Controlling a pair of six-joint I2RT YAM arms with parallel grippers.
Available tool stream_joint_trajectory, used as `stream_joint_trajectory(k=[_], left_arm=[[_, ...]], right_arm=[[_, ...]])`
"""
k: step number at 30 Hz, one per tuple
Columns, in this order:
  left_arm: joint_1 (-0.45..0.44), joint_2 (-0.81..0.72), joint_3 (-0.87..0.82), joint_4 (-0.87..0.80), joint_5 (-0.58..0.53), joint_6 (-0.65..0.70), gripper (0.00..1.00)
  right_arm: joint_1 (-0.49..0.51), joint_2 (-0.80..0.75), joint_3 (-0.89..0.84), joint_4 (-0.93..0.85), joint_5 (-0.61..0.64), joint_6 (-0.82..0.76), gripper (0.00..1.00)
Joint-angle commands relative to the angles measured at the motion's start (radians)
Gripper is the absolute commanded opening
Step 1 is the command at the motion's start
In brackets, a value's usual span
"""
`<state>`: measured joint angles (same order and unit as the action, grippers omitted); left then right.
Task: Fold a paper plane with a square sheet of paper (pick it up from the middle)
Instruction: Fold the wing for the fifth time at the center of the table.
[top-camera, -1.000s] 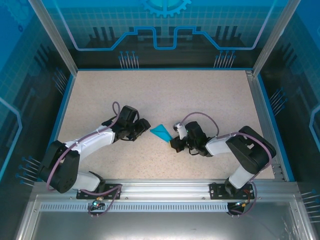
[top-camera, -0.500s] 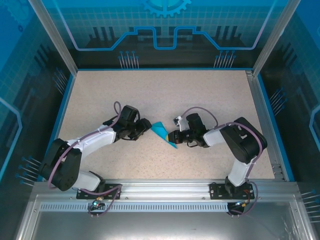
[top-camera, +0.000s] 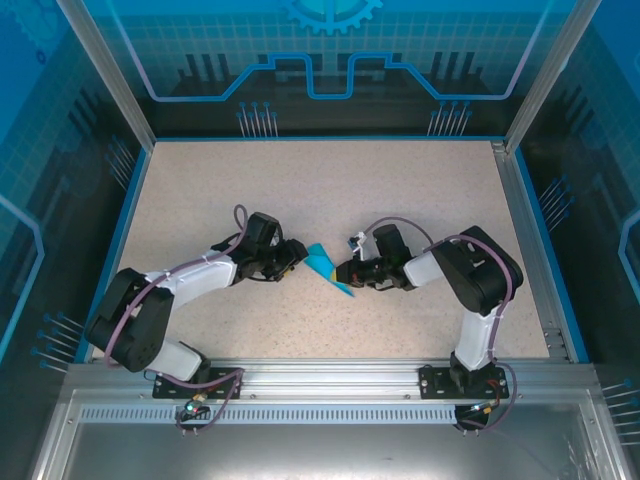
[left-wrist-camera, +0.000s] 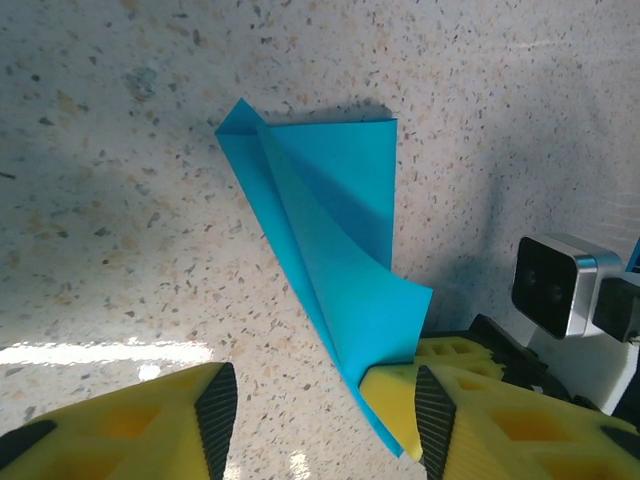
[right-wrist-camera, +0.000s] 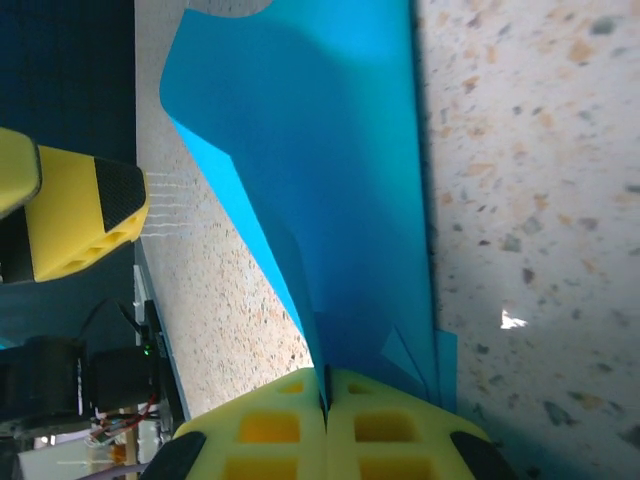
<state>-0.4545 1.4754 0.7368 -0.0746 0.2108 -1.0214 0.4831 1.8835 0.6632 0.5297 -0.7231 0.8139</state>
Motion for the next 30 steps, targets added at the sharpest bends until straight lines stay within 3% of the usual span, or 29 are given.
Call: stream_joint_trajectory(k=[1, 15, 30], left_arm=[[-0.006, 0.014, -0.006, 0.035, 0.036, 0.001, 0.53], [-0.067, 0.121, 0.015, 0.216, 0.088, 0.007, 0.42], [-0.088, 0.195, -0.005, 0.404, 0.102, -0.026, 0.45]], right_arm=[[-0.019, 0.011, 0.011, 0.022, -0.045, 0.052, 0.01], [-0.029, 0.026, 0.024, 0.069, -0.081, 0.252, 0.0], [-0.03, 0.073, 0.021, 0.074, -0.07, 0.375, 0.01]])
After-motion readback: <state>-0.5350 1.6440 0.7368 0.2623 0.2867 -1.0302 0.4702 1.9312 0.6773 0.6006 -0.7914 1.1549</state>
